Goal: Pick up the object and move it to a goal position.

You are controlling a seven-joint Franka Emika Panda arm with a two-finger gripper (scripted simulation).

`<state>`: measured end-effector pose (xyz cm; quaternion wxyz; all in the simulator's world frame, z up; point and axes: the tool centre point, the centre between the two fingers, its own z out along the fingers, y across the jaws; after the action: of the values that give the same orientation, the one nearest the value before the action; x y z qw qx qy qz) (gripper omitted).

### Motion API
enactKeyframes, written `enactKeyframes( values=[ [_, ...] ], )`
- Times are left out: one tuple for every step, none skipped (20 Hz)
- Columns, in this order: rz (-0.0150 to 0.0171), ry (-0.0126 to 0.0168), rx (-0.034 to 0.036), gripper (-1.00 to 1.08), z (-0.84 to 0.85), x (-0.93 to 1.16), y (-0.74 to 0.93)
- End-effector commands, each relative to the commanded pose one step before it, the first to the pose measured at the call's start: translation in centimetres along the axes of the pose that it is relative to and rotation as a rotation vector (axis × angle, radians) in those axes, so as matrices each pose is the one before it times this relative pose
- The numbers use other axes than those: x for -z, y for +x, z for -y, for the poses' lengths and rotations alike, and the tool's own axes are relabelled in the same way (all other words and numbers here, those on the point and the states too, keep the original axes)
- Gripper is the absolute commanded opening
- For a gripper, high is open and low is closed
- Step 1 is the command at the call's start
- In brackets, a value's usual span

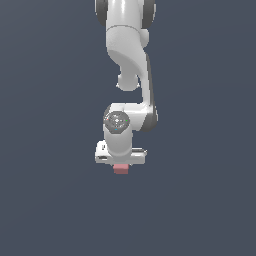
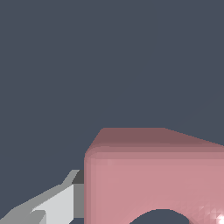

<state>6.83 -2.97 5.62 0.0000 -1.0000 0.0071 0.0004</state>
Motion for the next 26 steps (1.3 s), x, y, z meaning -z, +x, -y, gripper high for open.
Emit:
enactKeyframes(
  values=[
    [-0.00077, -0.00007, -0.00016, -1.00, -0.243, 0.797, -0.791],
    [0.00000, 0.00000, 0.00000, -1.00, -0.112, 0.367, -0.390],
    [0.00000, 0.00000, 0.00000, -1.00, -0.121, 0.398, -0.422],
    [0.00000, 0.00000, 0.00000, -1.00, -0.131, 0.430, -0.455],
    [0.00000, 0.00000, 0.00000, -1.00, -0.141, 0.462, -0.489],
    [0.00000, 0.00000, 0.00000, -1.00, -0.150, 0.494, -0.522],
    [0.00000, 0.00000, 0.00000, -1.00, -0.158, 0.518, -0.547],
    [0.00000, 0.00000, 0.00000, -1.00, -0.162, 0.532, -0.560],
    [0.00000, 0.00000, 0.00000, -1.00, -0.166, 0.546, -0.574],
    [0.00000, 0.00000, 0.00000, -1.00, -0.170, 0.561, -0.588],
    [0.00000, 0.00000, 0.00000, -1.00, -0.175, 0.576, -0.603],
    [-0.00002, 0.00069, -0.00008, -1.00, -0.191, 0.585, -0.613],
    [0.00000, 0.00000, 0.00000, -1.00, -0.179, 0.589, -0.614],
    [0.00000, 0.00000, 0.00000, -1.00, -0.179, 0.592, -0.615],
    [0.00000, 0.00000, 0.00000, -1.00, -0.180, 0.594, -0.615],
    [0.00000, 0.00000, 0.00000, -1.00, -0.180, 0.596, -0.615],
    [0.00000, 0.00000, 0.00000, -1.00, -0.181, 0.597, -0.615],
    [0.00000, 0.00000, 0.00000, -1.00, -0.181, 0.599, -0.614],
    [0.00000, 0.00000, 0.00000, -1.00, -0.181, 0.600, -0.613],
    [0.00000, 0.00000, 0.00000, -1.00, -0.182, 0.602, -0.612],
    [0.00000, 0.00000, 0.00000, -1.00, -0.182, 0.603, -0.611],
    [-0.00012, 0.00068, -0.00004, -1.00, -0.197, 0.608, -0.612],
    [0.00000, 0.00000, 0.00000, -1.00, -0.183, 0.606, -0.608],
    [0.00000, 0.00000, 0.00000, -1.00, -0.184, 0.608, -0.606],
    [0.00000, 0.00000, 0.00000, -1.00, -0.185, 0.611, -0.604],
    [0.00000, 0.00000, 0.00000, -1.00, -0.183, 0.602, -0.590]
  ],
)
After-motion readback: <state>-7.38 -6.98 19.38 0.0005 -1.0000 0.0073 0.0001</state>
